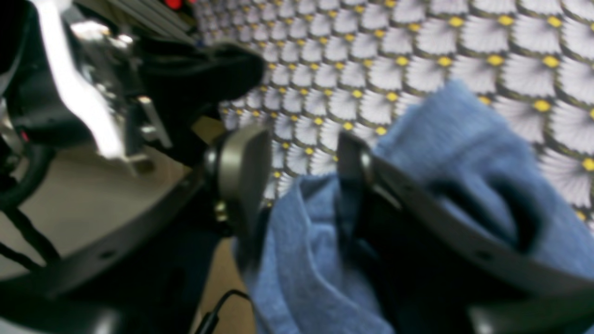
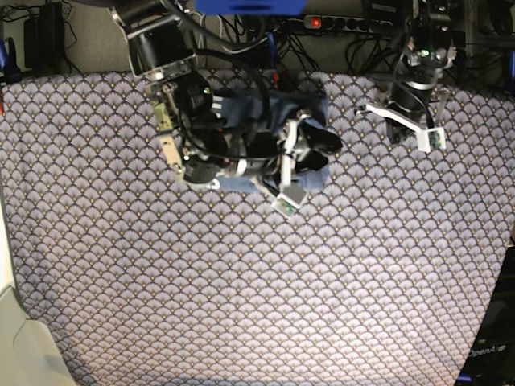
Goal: Fold the T-shirt properly
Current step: 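Release the fold and press it flat with the right gripper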
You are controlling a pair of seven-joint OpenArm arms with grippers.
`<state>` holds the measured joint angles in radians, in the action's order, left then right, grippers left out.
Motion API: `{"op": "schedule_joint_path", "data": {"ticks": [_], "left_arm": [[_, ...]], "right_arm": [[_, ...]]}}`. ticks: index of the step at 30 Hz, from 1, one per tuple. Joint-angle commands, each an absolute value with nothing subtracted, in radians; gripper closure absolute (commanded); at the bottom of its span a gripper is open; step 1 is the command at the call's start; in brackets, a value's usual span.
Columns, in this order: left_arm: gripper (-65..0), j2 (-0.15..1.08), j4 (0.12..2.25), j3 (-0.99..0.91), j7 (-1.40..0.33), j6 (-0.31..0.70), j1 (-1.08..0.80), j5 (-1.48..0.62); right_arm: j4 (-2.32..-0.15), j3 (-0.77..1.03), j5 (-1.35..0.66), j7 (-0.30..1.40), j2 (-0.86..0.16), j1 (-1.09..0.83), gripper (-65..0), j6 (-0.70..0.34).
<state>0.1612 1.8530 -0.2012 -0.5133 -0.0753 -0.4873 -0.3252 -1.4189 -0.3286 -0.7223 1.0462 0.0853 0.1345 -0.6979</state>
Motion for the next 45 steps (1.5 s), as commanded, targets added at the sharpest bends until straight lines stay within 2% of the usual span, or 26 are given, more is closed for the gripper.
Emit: {"op": "schedule_joint_path", "data": {"ticks": [1, 8, 13, 16, 19, 24, 25, 29, 32, 36, 40, 45], "left_arm": [[-0.3, 0.170, 1.874, -0.205, -0.492, -0.073, -0.490, -0.323], [-0.3, 0.171, 1.896, -0.205, -0.492, -0.073, -0.518, -0.326], [-0.3, 0.205, 1.963, -0.205, -0.490, -0.073, -0.561, -0.328], [-0.3, 0.205, 2.008, -0.205, -0.490, -0.073, -0.578, -0.328], [-0.3, 0.194, 2.020, -0.197, -0.484, -0.073, -0.572, -0.346], [-0.3, 0.208, 2.022, -0.174, -0.490, -0.073, -0.499, -0.568], [-0.3, 0.214, 2.022, -0.174, -0.490, -0.073, -0.486, -0.610], [-0.3, 0.219, 2.018, -0.134, -0.492, -0.073, -0.414, -0.760], [-0.3, 0.219, 2.015, -0.050, -0.492, -0.074, -0.358, -0.786], [-0.3, 0.208, 1.991, 0.073, -0.492, -0.081, -0.300, -0.771], [-0.3, 0.208, 1.916, 0.116, -0.492, -0.082, -0.291, -0.704], [-0.3, 0.211, 1.701, 0.108, -0.483, -0.076, -0.255, -0.633]], "right_arm": [[-1.442, -0.328, -0.750, 1.026, 0.102, 0.151, -30.8, -0.698], [-1.494, -0.331, -0.750, 1.030, 0.110, 0.185, -31.8, -0.698], [-1.633, -0.323, -0.750, 1.032, 0.045, 0.188, -31.6, -0.698], [-1.678, -0.318, -0.750, 1.027, -0.028, 0.179, -30.5, -0.698], [-1.685, -0.309, -0.750, 1.027, -0.093, 0.148, -22.0, -0.698], [-1.689, -0.219, -0.750, 1.027, -0.154, 0.087, -1.6, -0.698], [-1.689, -0.203, -0.750, 1.027, -0.166, 0.081, 0.0, -0.698], [-1.712, -0.150, -0.750, 1.030, -0.213, 0.051, 0.0, -0.698], [-1.768, -0.125, -0.750, 1.029, -0.234, 0.012, 0.0, -0.698], [-1.801, -0.111, -0.750, 1.029, -0.252, -0.024, 0.0, -0.698], [-1.801, -0.113, -0.750, 1.027, -0.254, -0.045, 0.0, -0.698], [-1.805, -0.117, -0.750, 1.033, -0.254, -0.050, 0.0, -0.698]]}}
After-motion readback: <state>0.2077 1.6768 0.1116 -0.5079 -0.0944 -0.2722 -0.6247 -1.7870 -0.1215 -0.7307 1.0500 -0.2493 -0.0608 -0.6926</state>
